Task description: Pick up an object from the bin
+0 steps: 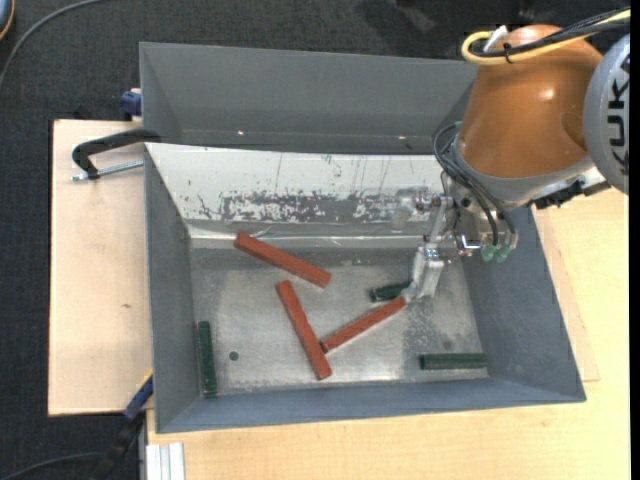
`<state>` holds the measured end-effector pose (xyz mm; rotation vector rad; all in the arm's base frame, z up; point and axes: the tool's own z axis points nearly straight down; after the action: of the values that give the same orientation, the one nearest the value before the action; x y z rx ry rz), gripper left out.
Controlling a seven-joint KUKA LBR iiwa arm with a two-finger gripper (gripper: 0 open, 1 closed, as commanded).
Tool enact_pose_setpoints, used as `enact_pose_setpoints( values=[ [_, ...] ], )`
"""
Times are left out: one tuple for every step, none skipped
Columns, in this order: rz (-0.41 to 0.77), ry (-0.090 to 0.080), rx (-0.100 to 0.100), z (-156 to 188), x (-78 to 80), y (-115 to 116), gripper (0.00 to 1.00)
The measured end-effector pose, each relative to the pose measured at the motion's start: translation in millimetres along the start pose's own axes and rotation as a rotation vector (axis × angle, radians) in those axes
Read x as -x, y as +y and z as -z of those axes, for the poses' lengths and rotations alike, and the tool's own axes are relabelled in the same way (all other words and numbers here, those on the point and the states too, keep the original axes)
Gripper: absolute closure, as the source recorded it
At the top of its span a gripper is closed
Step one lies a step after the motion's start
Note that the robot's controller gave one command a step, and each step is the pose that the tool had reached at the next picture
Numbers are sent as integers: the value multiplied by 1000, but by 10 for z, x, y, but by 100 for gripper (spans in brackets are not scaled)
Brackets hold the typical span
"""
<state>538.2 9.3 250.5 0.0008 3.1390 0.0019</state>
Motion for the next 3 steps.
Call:
enact_pose_setpoints(
  values=[
    [631,7,2,-1125,-239,8,0],
    [797,6,3,-1819,-135,80,0],
    [796,2,1,-1797,-122,78,100]
  ],
)
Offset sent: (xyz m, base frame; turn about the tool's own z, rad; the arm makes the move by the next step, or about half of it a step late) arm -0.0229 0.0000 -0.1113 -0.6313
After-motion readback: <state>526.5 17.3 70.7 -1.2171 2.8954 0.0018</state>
